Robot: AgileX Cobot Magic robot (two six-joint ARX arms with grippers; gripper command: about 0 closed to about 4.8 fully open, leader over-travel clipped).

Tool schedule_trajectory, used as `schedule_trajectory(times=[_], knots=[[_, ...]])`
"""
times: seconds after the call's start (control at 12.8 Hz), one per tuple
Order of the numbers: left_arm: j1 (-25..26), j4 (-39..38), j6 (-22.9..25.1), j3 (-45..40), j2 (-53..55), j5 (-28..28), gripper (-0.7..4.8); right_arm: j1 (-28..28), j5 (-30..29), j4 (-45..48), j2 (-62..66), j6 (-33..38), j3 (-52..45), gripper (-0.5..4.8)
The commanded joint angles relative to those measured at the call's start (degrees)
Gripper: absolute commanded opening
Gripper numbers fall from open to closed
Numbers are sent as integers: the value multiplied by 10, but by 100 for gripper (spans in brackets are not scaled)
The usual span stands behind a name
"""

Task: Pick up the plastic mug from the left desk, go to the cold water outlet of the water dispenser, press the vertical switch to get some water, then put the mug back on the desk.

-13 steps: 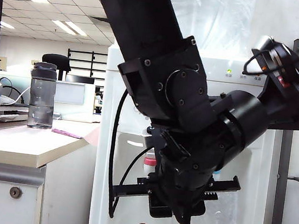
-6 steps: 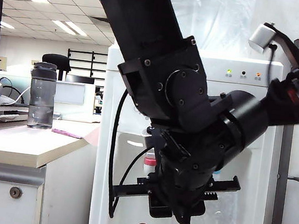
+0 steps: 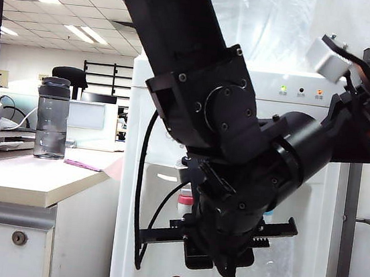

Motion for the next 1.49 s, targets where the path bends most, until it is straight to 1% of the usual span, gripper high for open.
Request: schedule_trajectory(times=[0.08,0.31,0.47,0.78,0.94,1.1,1.49], knots=[[-1,8,1,3,-5,-4,-6,2,7,11,-2,-38,0,-1],[-1,8,1,3,-5,-5,-5,2,11,18,1,-64,0,-2],[-1,8,1,3,-5,-4,-6,12,31,17,9,-80,0,-2],[-1,8,5,3,-5,-4,-5,43,35,21,39,-82,0,-2],[-1,8,5,3,-5,-5,-6,45,36,35,46,-80,0,-2],[-1,8,5,3,-5,-5,-6,44,37,41,47,-71,1,-2],[-1,8,5,3,-5,-5,-6,43,36,31,68,-1,0,-2]])
